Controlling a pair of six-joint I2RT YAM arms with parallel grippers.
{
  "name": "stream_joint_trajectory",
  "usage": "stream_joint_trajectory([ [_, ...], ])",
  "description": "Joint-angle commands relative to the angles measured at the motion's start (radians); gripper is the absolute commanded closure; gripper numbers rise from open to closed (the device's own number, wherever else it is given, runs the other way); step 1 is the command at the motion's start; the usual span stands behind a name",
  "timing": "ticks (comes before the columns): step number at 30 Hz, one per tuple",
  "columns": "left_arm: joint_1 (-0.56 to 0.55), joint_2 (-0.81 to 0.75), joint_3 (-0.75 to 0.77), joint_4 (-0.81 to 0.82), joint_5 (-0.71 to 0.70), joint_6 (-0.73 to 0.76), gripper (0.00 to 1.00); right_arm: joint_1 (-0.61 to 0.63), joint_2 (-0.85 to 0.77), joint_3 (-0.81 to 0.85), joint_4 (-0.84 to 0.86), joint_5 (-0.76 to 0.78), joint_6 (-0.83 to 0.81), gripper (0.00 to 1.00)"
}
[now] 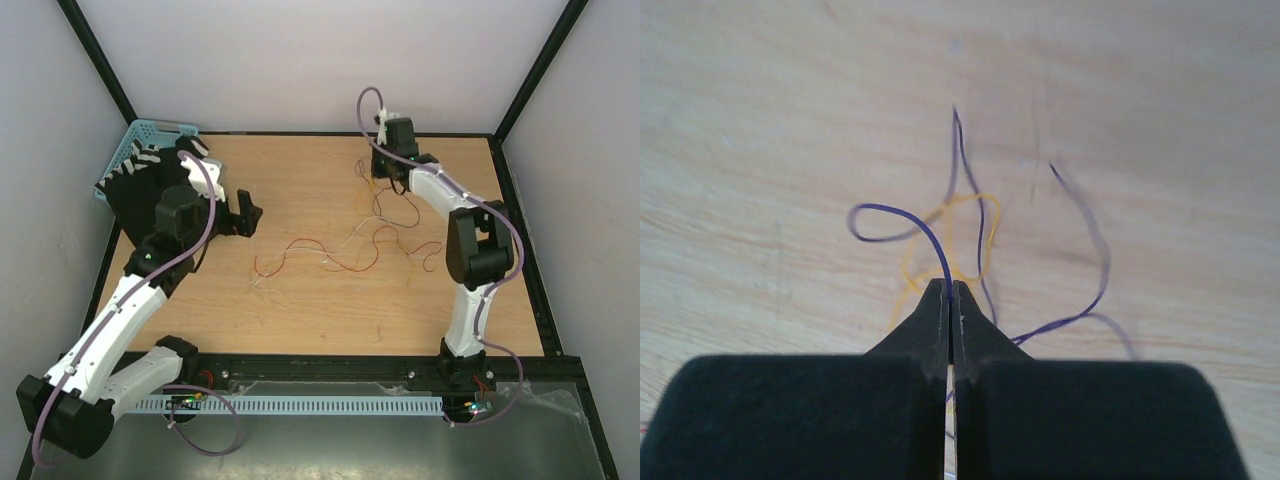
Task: Zip-tie the wires
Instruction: Pick up the cable at the center of the board.
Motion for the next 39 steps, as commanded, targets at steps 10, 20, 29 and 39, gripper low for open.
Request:
stream_joint_trajectory([
  [10, 0.024, 0.282, 0.238, 0.307, 0.277, -0.094, 0.01, 0.040, -0.211, 0.498, -0.047, 0.127, -0.149, 1.00],
  [20, 0.028, 0.434, 0.256, 0.449, 0.358, -0.185, 0.01, 0.040, -0.122, 0.830, -0.021, 0.013, -0.208, 1.00],
  [29, 0.027, 0.538, 0.262, 0.624, 0.412, -0.219, 0.01, 0.039, -0.204, 0.824, -0.024, -0.119, -0.178, 1.00],
  [39, -0.075, 0.915, 0.238, 1.154, 0.292, -0.254, 0.01, 0.037, -0.310, 0.809, -0.027, -0.108, -0.180, 1.00],
])
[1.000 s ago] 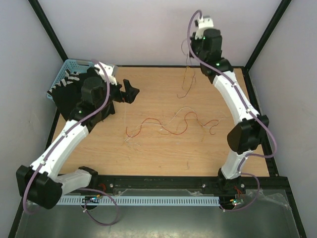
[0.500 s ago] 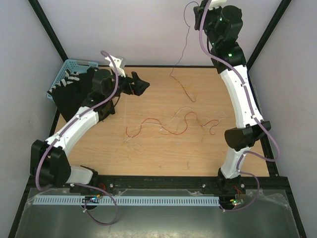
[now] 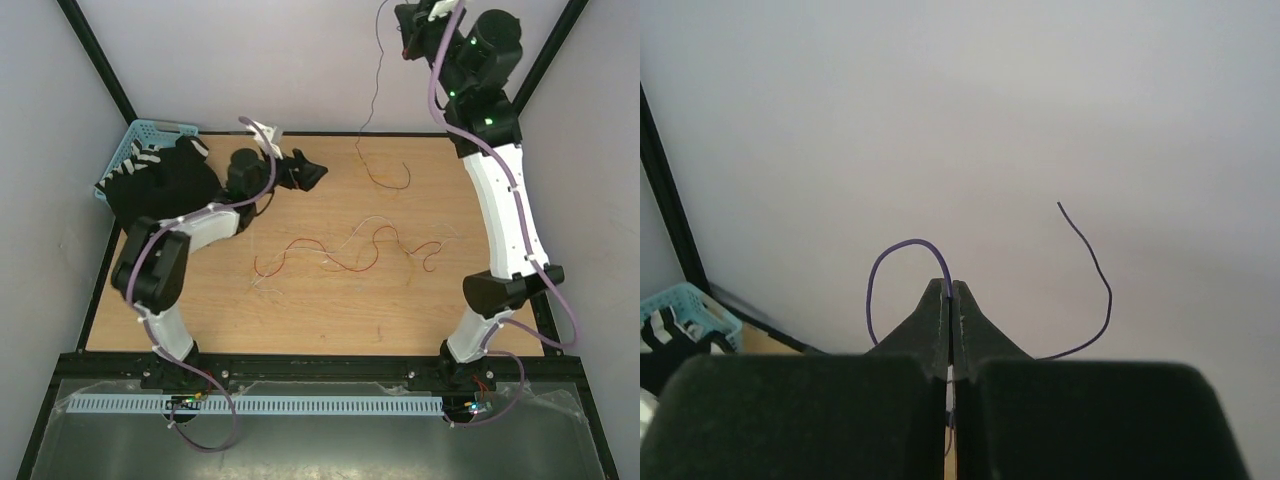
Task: Zip-tie the wires
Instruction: Pick up the cable at the center of the board.
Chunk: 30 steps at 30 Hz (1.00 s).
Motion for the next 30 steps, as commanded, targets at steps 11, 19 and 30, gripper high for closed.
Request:
stream_joint_trajectory([
  [11, -0.193, 0.409, 0.228, 0.413, -0.172, 0.128, 0.01, -0.003, -0.173, -0.058, 0.026, -0.038, 0.045, 1.00],
  [19, -0.201, 0.529, 0.362, 0.388, -0.293, 0.153, 0.01, -0.003, -0.252, -0.107, 0.027, -0.075, 0.074, 1.00],
  [30, -0.193, 0.548, 0.359, 0.305, -0.256, 0.194, 0.06, -0.003, -0.344, -0.178, 0.026, -0.030, 0.053, 1.00],
])
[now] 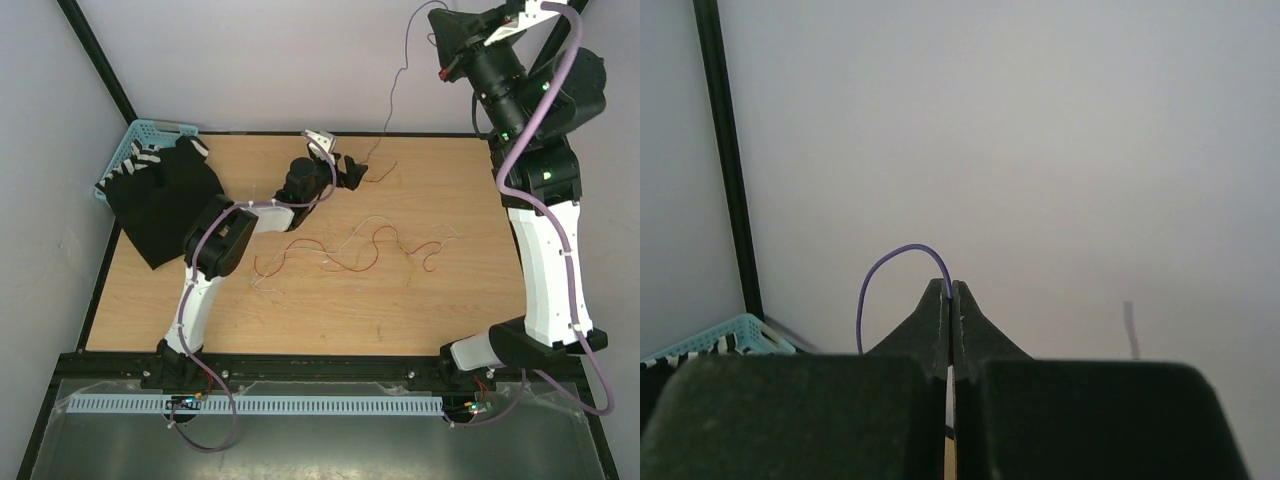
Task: Zip-tie the wires
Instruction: Pick up the cable at the center of the board.
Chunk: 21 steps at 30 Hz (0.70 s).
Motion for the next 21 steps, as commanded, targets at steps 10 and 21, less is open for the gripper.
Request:
stream_joint_trajectory([
  [10, 0.009, 0.015, -0.050, 0.066, 0.065, -0.019, 0.05, -0.003, -0.012, -0.010, 0.027, -0.012, 0.029, 1.00],
  [21, 0.010, 0.086, 0.041, 0.074, 0.170, -0.045, 0.51, -0.003, -0.051, -0.061, 0.049, -0.016, 0.042, 1.00],
])
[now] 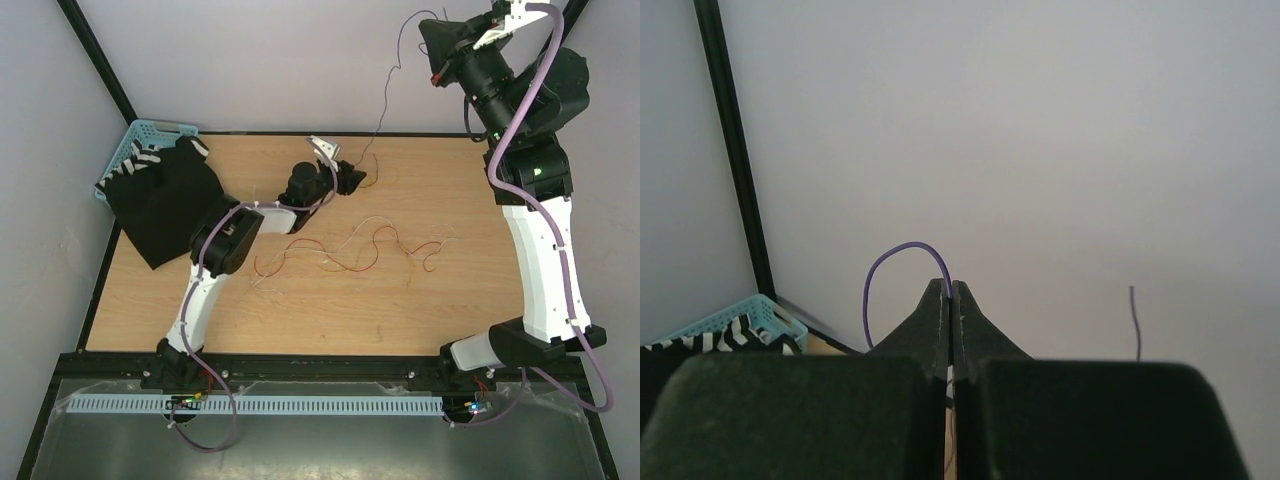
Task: Zip-tie the wires
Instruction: Pick up the cable at the center of the board, then straighten the cable at the center of the board.
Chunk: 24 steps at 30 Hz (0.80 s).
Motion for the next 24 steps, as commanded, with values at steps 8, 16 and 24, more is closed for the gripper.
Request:
stream_joint_trajectory([
  [8, 0.089, -0.089, -0.029, -0.003, 0.075, 0.021, 1.00, -0.008, -0.098, -0.101, -0.013, 0.173, -0.045, 1.00],
  [16, 0.199, -0.318, 0.152, -0.617, 0.344, 0.209, 1.00, -0.039, -0.110, -0.290, -0.011, 0.214, -0.018, 1.00],
  [24, 0.222, -0.322, 0.523, -1.303, 0.369, 0.453, 1.00, -0.055, -0.112, -0.400, -0.011, 0.297, -0.025, 1.00],
])
